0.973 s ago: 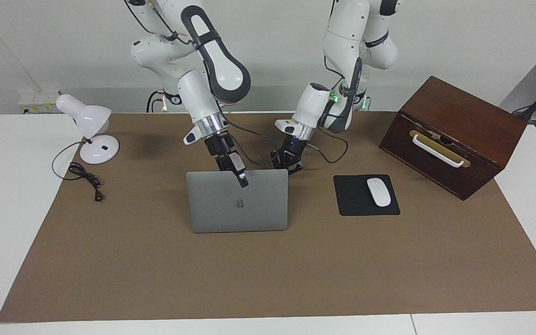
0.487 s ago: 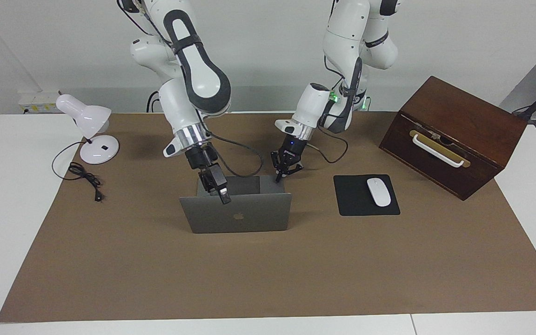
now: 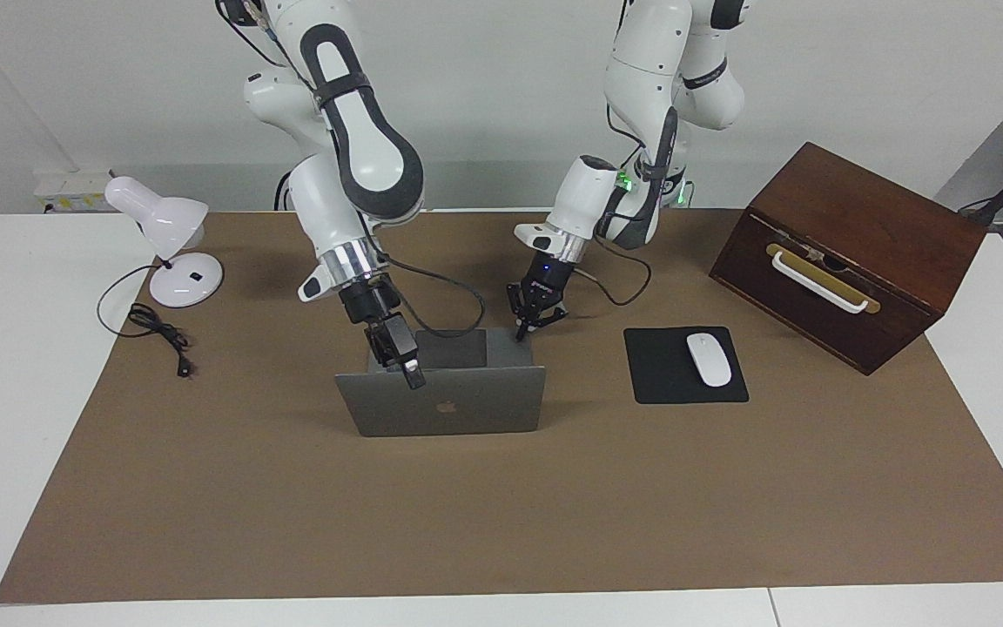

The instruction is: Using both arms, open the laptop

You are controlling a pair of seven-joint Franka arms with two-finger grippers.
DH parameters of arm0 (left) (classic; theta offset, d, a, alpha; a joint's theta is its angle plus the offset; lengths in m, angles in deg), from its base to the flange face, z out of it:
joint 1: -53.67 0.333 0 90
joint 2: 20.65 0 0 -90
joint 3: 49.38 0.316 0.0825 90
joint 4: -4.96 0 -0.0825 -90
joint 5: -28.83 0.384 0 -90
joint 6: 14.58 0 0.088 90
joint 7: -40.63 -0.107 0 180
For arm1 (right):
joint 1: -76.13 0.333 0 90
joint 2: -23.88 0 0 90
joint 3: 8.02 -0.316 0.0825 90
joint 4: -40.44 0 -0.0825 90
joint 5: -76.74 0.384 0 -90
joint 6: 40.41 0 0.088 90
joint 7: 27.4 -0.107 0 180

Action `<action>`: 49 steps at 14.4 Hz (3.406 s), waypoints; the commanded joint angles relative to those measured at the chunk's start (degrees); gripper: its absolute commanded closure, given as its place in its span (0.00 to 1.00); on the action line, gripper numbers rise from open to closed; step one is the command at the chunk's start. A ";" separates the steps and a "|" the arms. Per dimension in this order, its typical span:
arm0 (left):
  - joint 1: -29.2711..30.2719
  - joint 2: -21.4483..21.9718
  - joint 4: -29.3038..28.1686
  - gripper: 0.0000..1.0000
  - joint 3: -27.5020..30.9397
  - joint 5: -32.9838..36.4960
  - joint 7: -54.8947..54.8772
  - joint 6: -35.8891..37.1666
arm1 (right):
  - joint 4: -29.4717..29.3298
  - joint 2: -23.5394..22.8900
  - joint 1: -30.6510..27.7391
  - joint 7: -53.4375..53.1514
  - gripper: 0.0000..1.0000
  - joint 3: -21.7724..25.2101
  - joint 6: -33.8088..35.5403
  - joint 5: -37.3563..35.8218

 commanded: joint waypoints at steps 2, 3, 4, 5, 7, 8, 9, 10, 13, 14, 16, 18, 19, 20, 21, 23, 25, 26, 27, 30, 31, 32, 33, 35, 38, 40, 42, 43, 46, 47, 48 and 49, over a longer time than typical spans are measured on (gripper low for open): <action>-0.10 -1.68 1.09 1.00 0.59 0.92 -0.44 -0.85 | -2.46 0.70 0.67 -0.76 0.00 -1.58 -0.03 -0.56; -0.10 -1.68 1.09 1.00 0.59 0.92 -0.44 -0.85 | -2.63 1.93 1.81 -1.98 0.00 -2.11 -1.26 -0.56; -0.10 -1.77 1.09 1.00 0.59 0.92 -0.44 -0.85 | -2.90 2.64 3.04 -2.78 0.00 -2.11 -2.49 -0.56; -0.10 -1.68 1.09 1.00 0.59 0.92 -0.44 -0.85 | -3.59 3.52 3.83 -3.04 0.00 -2.11 -3.19 -0.56; -0.10 -1.68 1.09 1.00 0.59 0.92 -0.44 -0.85 | -5.70 3.97 5.42 -3.14 0.00 -2.11 -3.38 -0.65; -0.10 -1.68 1.09 1.00 0.59 0.92 -0.44 -0.85 | -6.32 3.62 4.90 -2.18 0.00 -1.94 -3.20 -1.17; -0.10 -1.77 1.09 1.00 0.59 0.92 -0.44 -0.85 | -7.89 3.44 4.11 -1.47 0.00 -1.68 -2.85 -2.91; -0.01 -1.68 1.09 1.00 0.59 0.92 -0.44 -0.85 | -10.26 2.39 2.10 -1.29 0.00 -1.85 -2.33 -6.59; 0.78 -1.77 1.09 1.00 0.51 0.92 -0.35 -0.85 | -11.78 0.81 -3.87 -1.73 0.00 -1.50 4.77 -20.64; 0.78 -1.77 1.18 1.00 0.51 0.83 0.00 -0.85 | -11.78 0.72 -6.76 -1.73 0.00 -1.50 7.84 -25.82; 0.78 -1.51 1.35 1.00 0.42 0.57 1.49 -0.85 | -12.30 0.36 -12.21 -1.73 0.00 -1.50 14.52 -38.98; 0.61 -0.46 1.44 1.00 0.51 0.57 4.56 -0.77 | -14.40 -0.60 -16.79 -2.08 0.00 -1.50 21.37 -53.31; 0.69 0.94 1.35 1.00 0.51 0.48 5.53 -0.59 | -15.37 -0.69 -19.07 -2.60 0.00 -1.50 25.58 -59.65; 0.87 2.17 1.09 1.00 0.51 0.48 6.06 -0.07 | -16.25 -0.52 -21.10 -4.26 0.00 -1.50 30.15 -65.10; 1.13 3.31 0.92 1.00 0.51 0.48 6.06 1.33 | -16.69 -0.08 -22.77 -5.84 0.00 -1.41 34.46 -68.64; 2.36 6.30 1.00 1.00 0.51 0.48 6.06 7.02 | -17.23 1.32 -24.36 -7.09 0.00 -0.54 43.25 -73.92; 3.76 9.72 1.26 1.00 0.59 0.48 5.89 14.23 | -17.23 3.78 -24.81 -8.23 0.00 0.78 51.25 -79.37; 4.90 11.48 1.35 1.00 0.68 0.48 5.45 17.74 | -17.23 5.18 -24.72 -8.93 0.00 1.74 54.60 -82.44; 5.96 12.98 1.61 1.00 0.68 0.48 5.27 21.26 | -17.23 6.41 -24.81 -9.89 0.00 1.93 58.11 -85.43; 8.60 15.98 4.94 1.00 0.68 0.48 3.70 32.95 | -17.14 9.76 -25.86 -12.53 0.00 2.02 67.78 -90.11; 9.48 16.42 5.91 1.00 0.77 0.48 2.82 35.68 | -17.14 10.72 -25.95 -14.45 0.00 2.02 71.64 -90.47; 10.62 16.77 6.79 1.00 0.77 0.48 2.29 38.06 | -17.14 11.95 -26.30 -17.17 0.00 2.02 75.25 -91.34; 11.58 16.95 7.93 1.00 0.77 0.48 1.59 40.95 | -17.05 13.27 -26.48 -20.07 0.00 1.93 78.76 -93.18; 14.13 17.30 10.74 1.00 0.77 0.48 -0.95 47.19 | -15.74 16.34 -26.04 -23.25 0.00 1.67 83.61 -96.17; 18.52 18.00 16.71 1.00 0.86 0.48 -3.24 58.87 | -8.38 24.24 -26.04 -24.84 0.00 1.49 87.33 -97.68; 22.47 18.88 19.36 1.00 0.86 0.48 -5.53 64.86 | -7.29 25.32 -26.57 -24.14 0.00 1.75 86.62 -97.77; 26.17 20.28 20.07 1.00 0.95 0.57 -5.89 68.21 | -8.95 24.89 -26.92 -23.00 0.00 1.84 85.84 -98.81; 28.27 21.16 20.16 1.00 0.95 0.66 -5.98 69.71 | -9.83 24.36 -27.09 -22.91 0.00 1.76 85.40 -99.69; 32.06 22.57 21.82 1.00 1.03 1.44 -6.59 75.41 | -13.00 23.21 -27.10 -22.91 0.00 1.75 87.93 -100.75; 33.64 22.66 23.48 1.00 0.95 2.67 -7.90 78.57 | -13.53 23.21 -27.10 -22.91 0.00 1.75 89.42 -100.75; 34.87 22.58 25.59 1.00 0.95 3.46 -8.78 81.64 | -13.71 23.48 -27.01 -22.91 0.00 1.67 91.87 -100.93; 36.36 22.57 27.26 1.00 0.95 3.82 -8.88 84.28 | -13.10 24.00 -26.92 -23.17 0.00 1.49 93.55 -100.93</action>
